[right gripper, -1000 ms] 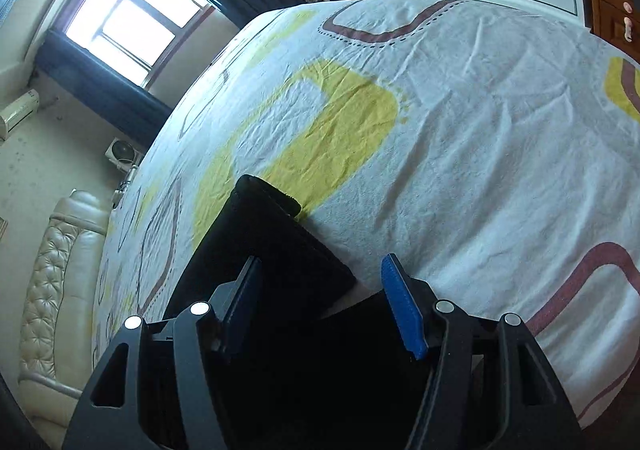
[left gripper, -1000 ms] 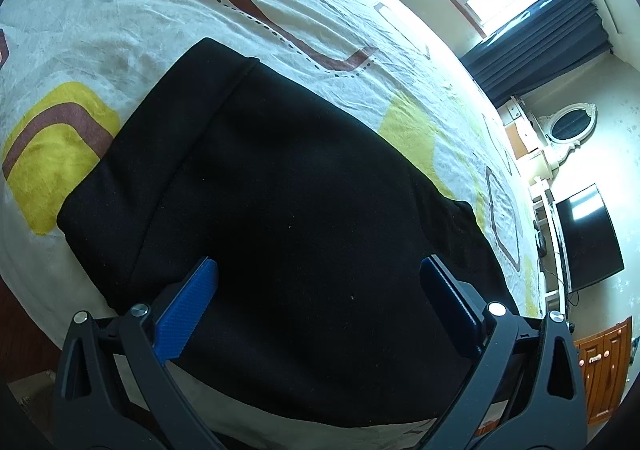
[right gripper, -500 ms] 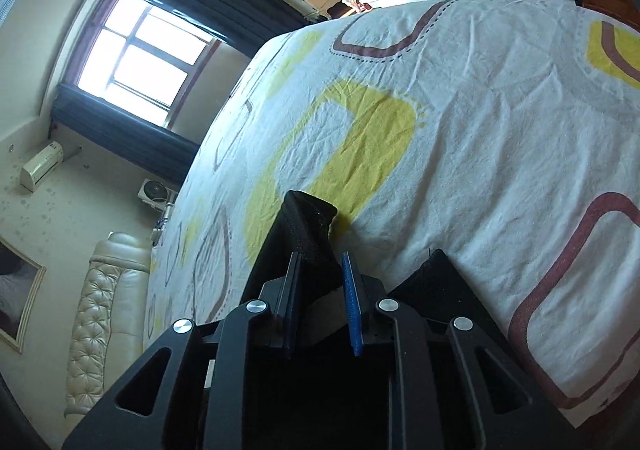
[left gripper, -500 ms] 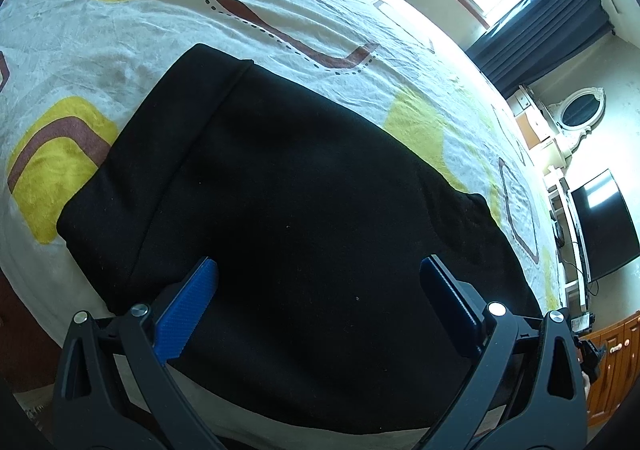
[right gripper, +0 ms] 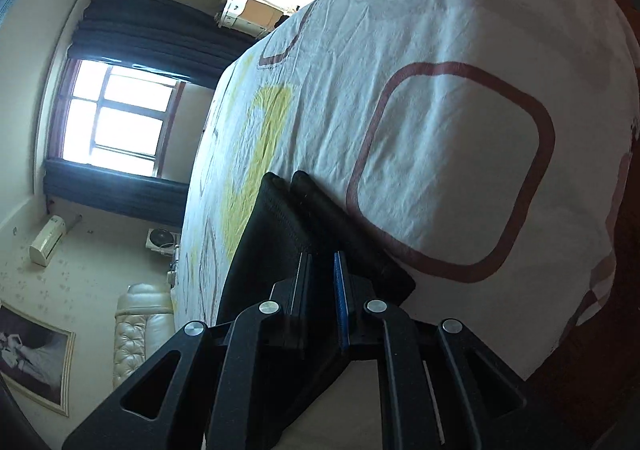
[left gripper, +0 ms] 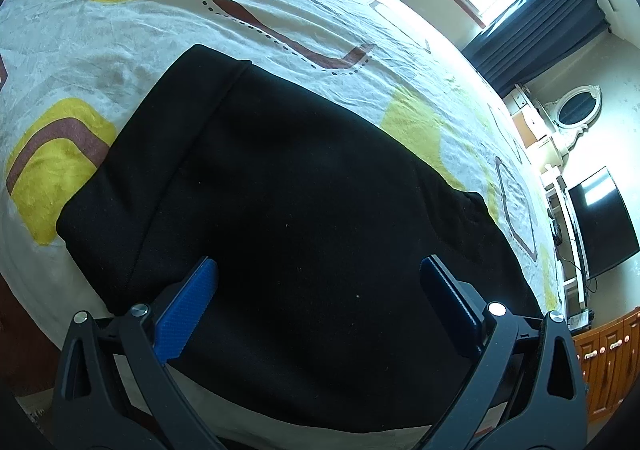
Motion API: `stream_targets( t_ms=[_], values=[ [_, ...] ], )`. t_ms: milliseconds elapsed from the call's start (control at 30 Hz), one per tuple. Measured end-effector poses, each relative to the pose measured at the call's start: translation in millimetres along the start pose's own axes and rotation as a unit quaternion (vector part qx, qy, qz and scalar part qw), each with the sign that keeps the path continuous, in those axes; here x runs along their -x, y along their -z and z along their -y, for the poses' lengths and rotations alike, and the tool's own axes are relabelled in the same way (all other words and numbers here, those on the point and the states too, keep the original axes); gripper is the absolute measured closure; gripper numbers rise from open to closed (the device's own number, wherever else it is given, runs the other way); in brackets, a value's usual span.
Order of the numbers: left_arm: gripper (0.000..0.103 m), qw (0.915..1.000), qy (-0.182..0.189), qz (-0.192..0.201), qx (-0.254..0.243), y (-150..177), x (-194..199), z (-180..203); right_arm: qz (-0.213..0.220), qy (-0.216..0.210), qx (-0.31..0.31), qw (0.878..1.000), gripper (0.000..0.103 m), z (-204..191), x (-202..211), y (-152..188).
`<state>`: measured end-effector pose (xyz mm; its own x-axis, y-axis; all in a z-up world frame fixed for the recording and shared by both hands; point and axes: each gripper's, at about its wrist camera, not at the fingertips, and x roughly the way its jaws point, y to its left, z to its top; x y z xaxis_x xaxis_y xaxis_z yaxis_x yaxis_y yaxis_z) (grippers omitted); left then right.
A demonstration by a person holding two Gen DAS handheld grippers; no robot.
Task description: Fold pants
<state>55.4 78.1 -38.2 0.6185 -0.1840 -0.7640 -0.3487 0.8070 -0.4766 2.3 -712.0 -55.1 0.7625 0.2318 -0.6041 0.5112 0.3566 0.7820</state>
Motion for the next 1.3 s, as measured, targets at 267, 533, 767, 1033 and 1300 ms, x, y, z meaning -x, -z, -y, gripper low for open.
stream_targets(
  t_ms=[267,533,767,1033,1300],
  values=[
    [0.003,1.0000,0.005,-0.001,0.006,0.3,0.8,-0.9,0.028,-0.017,-0.040,0.999,0.071,-3.8,-18.6,29.8],
    [0.003,1.0000,0.008,0.001,0.004,1.7,1.9,-0.8,0.053,-0.035,-0.061,0.996,0.095,1.6,-27.9,25.8],
    [0.003,0.9999,0.011,-0.005,0.007,0.1,1.9,-2.5,0.102,-0.023,-0.015,0.994,0.097,-24.3,29.3,17.7],
    [0.003,0.9999,0.001,-0.002,-0.014,3.2,1.5,1.2,0.051,-0.066,-0.107,0.991,0.065,31.6,-7.1,28.9],
    [0.003,1.0000,0.006,0.001,-0.003,1.7,1.5,-1.2,-0.048,-0.116,-0.021,0.992,0.051,-19.7,-39.9,78.0]
  ],
)
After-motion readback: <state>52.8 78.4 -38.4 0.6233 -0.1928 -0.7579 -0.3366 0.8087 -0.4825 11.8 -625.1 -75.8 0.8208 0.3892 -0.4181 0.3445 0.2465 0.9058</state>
